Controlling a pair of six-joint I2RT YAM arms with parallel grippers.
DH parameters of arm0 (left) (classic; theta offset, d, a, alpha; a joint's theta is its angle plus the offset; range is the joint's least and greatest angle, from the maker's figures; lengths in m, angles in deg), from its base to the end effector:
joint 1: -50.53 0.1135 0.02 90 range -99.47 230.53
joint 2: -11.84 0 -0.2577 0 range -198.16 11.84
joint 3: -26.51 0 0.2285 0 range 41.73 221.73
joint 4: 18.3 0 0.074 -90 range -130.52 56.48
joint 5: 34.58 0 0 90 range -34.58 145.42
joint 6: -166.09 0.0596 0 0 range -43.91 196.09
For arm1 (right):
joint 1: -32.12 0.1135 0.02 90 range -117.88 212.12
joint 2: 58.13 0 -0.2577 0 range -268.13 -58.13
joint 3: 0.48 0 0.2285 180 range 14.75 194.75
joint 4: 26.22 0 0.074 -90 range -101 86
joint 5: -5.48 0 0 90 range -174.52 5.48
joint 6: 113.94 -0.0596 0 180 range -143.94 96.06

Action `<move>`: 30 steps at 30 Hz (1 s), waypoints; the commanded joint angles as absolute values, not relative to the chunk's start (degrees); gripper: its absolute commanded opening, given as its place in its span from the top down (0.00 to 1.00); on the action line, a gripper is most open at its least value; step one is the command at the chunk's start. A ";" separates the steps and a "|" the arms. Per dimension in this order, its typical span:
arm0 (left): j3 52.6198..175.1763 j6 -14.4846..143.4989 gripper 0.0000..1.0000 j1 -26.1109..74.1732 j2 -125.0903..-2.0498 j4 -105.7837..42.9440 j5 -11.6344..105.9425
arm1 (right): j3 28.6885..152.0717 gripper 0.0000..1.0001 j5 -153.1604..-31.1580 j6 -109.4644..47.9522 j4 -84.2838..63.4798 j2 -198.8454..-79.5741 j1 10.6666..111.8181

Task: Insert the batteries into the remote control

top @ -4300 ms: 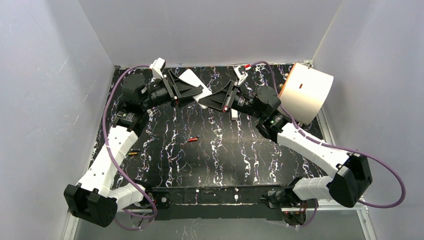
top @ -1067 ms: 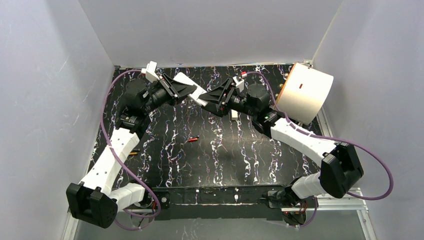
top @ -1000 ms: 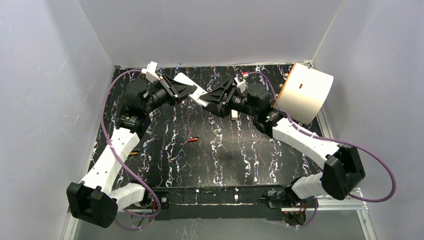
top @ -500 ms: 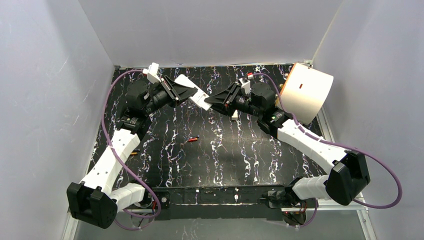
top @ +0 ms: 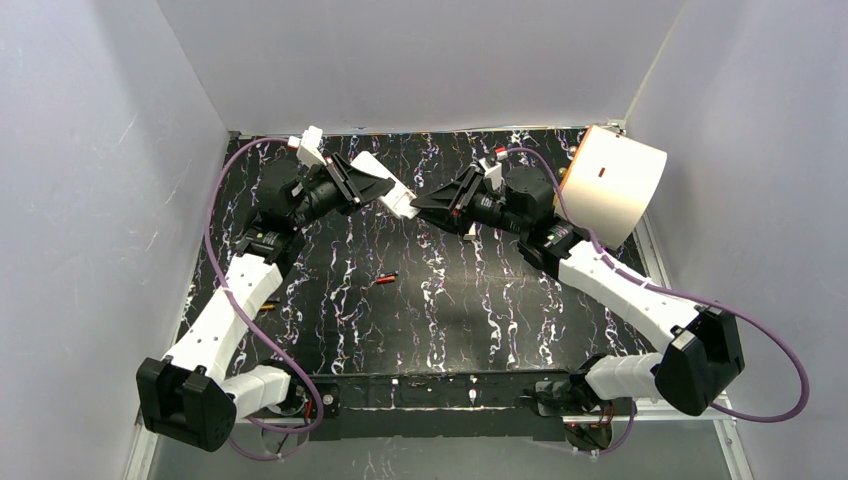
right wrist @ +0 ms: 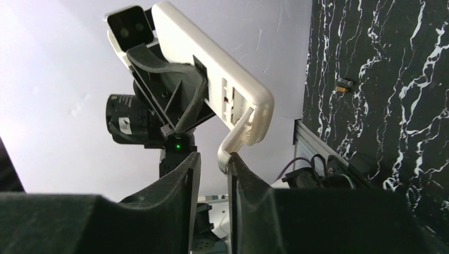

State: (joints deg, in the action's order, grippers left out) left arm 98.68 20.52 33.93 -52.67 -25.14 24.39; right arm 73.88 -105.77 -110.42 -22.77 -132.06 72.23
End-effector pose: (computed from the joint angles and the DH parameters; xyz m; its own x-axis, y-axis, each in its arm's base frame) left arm 0.2410 -0.1039 0.3784 -0.6016 -0.5582 -0.5714 0.4290 0.3777 -0.8206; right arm 0.2205 0.2140 0.3560 -0.8781 0.4766 -0.0423 -0.0136 0.0633 0.9979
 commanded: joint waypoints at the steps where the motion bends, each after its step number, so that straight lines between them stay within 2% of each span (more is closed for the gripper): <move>1: 101.14 22.38 1.00 34.08 -52.59 -25.01 23.70 | 74.25 0.74 -107.34 -110.07 -27.31 -130.19 72.15; 4: 100.90 22.76 1.00 34.06 -52.26 -25.04 23.71 | 73.26 0.97 -107.53 -110.26 -28.76 -130.55 72.06; 5: 100.95 22.92 1.00 34.01 -52.17 -25.08 23.62 | 73.08 0.99 -107.53 -110.09 -29.05 -130.63 72.10; 13: 101.68 26.94 1.00 34.01 -51.97 -29.37 24.31 | 72.81 0.99 -105.61 -104.04 -30.89 -129.49 72.09; 20: 103.20 35.78 1.00 34.01 -50.30 -39.38 28.74 | 70.08 0.99 -97.91 -90.75 -9.86 -125.39 70.36; 24: 102.80 36.50 1.00 34.02 -49.07 -40.66 28.43 | 62.25 0.99 -96.65 -86.84 -10.53 -126.46 69.21; 30: 101.35 34.80 1.00 34.02 -47.31 -40.35 26.37 | 57.34 0.99 -98.06 -82.69 -19.90 -134.19 69.12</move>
